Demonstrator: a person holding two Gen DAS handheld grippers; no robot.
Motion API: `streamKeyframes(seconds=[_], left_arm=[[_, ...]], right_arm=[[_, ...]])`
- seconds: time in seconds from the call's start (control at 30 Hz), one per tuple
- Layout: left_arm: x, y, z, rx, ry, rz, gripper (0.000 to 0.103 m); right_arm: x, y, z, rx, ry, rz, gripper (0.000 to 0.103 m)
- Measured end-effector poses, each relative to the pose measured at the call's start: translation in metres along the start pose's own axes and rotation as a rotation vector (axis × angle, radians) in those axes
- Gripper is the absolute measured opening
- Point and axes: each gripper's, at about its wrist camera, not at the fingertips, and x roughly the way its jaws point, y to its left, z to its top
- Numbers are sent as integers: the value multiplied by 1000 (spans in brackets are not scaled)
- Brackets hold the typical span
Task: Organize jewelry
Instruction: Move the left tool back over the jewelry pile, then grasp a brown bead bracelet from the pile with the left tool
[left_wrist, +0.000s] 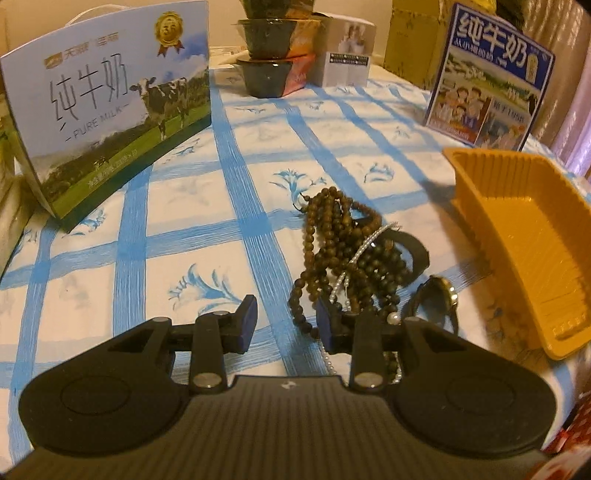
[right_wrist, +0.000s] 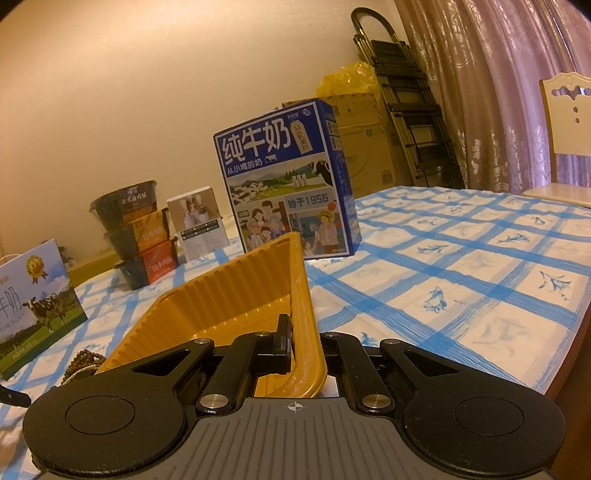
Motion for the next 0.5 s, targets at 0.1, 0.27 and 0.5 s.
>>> streamKeyframes(seconds=[0.1,0.27,0.5], left_arm=[[8,-2,2,19,11,4,30],[22,-7,6,69,44,21,18],[28,-12,4,116,51,38,6]], right_arm=[[0,0,0,0,0,0,6],[0,0,0,0,0,0,6],[0,0,0,-2,-1,2,6]])
